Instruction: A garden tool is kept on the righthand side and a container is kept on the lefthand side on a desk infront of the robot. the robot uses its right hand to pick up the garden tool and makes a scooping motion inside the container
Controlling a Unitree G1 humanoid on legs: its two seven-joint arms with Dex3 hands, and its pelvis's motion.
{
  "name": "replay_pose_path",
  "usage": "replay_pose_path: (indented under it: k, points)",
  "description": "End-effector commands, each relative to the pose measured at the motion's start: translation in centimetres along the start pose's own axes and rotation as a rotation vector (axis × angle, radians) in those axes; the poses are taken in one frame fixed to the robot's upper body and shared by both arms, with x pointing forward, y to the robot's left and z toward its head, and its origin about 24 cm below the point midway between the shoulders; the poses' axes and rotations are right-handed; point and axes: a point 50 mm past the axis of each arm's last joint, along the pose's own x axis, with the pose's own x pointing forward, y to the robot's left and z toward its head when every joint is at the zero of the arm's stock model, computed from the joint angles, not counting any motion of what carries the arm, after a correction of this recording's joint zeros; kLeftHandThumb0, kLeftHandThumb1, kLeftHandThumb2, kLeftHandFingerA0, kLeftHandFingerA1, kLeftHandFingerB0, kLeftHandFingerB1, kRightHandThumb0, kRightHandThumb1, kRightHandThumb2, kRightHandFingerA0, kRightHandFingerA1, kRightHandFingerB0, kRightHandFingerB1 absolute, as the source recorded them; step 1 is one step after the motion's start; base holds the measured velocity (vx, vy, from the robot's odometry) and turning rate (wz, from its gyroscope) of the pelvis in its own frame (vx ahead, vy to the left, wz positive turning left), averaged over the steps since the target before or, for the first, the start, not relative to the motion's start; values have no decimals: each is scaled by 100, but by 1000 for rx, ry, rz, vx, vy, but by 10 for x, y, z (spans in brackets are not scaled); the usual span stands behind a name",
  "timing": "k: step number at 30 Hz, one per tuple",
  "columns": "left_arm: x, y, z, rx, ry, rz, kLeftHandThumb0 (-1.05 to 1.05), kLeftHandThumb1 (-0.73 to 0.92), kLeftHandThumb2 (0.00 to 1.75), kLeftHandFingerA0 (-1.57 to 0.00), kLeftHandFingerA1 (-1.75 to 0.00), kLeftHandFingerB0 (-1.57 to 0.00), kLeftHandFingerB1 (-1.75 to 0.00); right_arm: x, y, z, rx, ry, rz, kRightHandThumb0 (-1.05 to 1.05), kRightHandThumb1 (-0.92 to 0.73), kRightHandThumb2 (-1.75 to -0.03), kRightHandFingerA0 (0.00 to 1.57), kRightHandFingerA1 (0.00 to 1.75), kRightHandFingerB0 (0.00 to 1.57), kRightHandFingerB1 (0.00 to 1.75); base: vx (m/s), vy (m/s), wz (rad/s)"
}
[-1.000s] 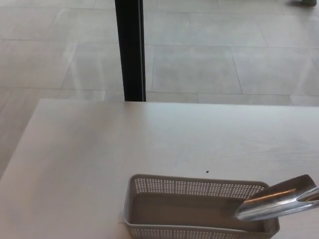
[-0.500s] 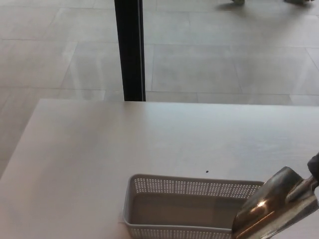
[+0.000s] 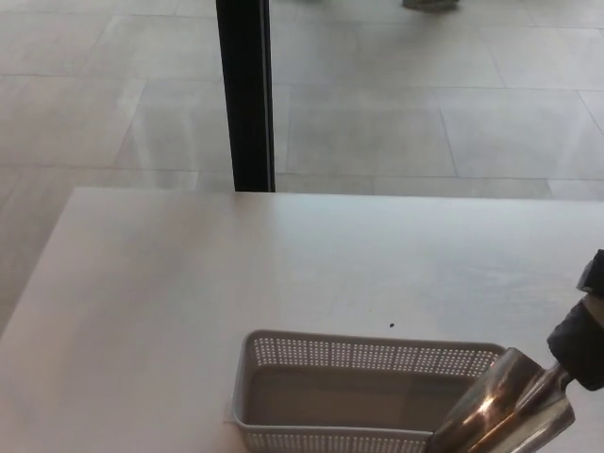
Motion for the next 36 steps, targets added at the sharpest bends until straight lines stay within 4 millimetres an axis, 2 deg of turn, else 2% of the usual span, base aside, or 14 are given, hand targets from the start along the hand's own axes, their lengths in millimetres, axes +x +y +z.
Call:
replay_pose_path:
  k: [1, 3, 4, 6, 7, 8, 10, 11, 16, 20, 21, 25, 33, 36]
  points:
    - [-1, 2, -4, 6, 8, 0, -68, -8, 110, -96, -106, -86, -97, -9, 12, -28, 18, 199, 69, -17, -45, -71, 87, 163, 85, 111, 0, 0, 0]
    - [-2, 3, -3, 5, 6, -7, -65, -12, 109, -97, -105, -90, -96, -11, 14, -33, 23, 228, 87, -16, -46, -73, 85, 164, 82, 115, 0, 0, 0]
    - [-2, 3, -3, 3, 5, -8, -66, -11, 109, -101, -105, -90, -96, -14, 16, -40, 29, 282, 120, -20, -51, -60, 88, 163, 88, 90, 0, 0, 0]
    - [-2, 2, -8, 1, 20, -12, -64, -9, 110, -98, -105, -86, -96, -18, 19, -46, 50, 323, 151, -17, -51, -59, 85, 160, 91, 87, 0, 0, 0]
    - [-2, 1, -9, 3, 22, 2, -64, -9, 110, -106, -104, -91, -97, -24, 23, -53, 71, 386, 114, -20, -51, -58, 85, 162, 93, 93, 0, 0, 0]
    - [-2, 0, -9, 17, 26, 8, -69, -4, 108, -95, -104, -84, -96, -30, 27, -58, 101, 448, 118, -19, -59, -64, 72, 174, 67, 153, 0, 0, 0]
    - [-2, 0, -9, 13, 26, 5, -65, -5, 109, -96, -104, -85, -96, -37, 30, -66, 132, 517, 145, -21, -62, -69, 69, 175, 60, 165, 0, 0, 0]
    - [-2, 0, -9, 3, 22, 6, -64, -7, 110, -98, -104, -87, -96, -40, 29, -68, 144, 531, 139, -16, -61, -67, 86, 175, 65, 159, 0, 0, 0]
    - [-1, 1, -7, 16, 17, 7, -68, -6, 109, -97, -104, -87, -96, -44, 30, -72, 153, 560, 138, -26, -64, -64, 70, 174, 60, 162, 0, 0, 0]
    - [-1, 0, -6, 21, 20, 2, -65, -3, 107, -94, -102, -82, -94, -44, 32, -67, 145, 505, 120, -17, -62, -61, 70, 175, 57, 162, 0, 0, 0]
    - [-1, 0, -7, 31, 22, 9, -69, -2, 107, -97, -102, -84, -94, -41, 32, -64, 125, 464, 121, -7, -57, -61, 83, 175, 57, 153, 0, 0, 0]
    - [-1, 0, -4, 1, 11, 7, -65, -7, 111, -104, -104, -90, -97, -30, 31, -55, 99, 366, 99, -8, -46, -70, 87, 175, 70, 151, 0, 0, 0]
    - [0, 1, 0, -25, 2, 2, -66, -9, 105, -101, -104, -87, -95, -24, 30, -43, 89, 244, 90, -18, -48, -86, 88, 174, 68, 140, 0, 0, 0]
    - [0, 2, 3, 17, 0, 0, -67, -6, 107, -99, -103, -86, -95, -23, 30, -42, 85, 241, 114, -19, -52, -80, 87, 168, 73, 131, 0, 0, 0]
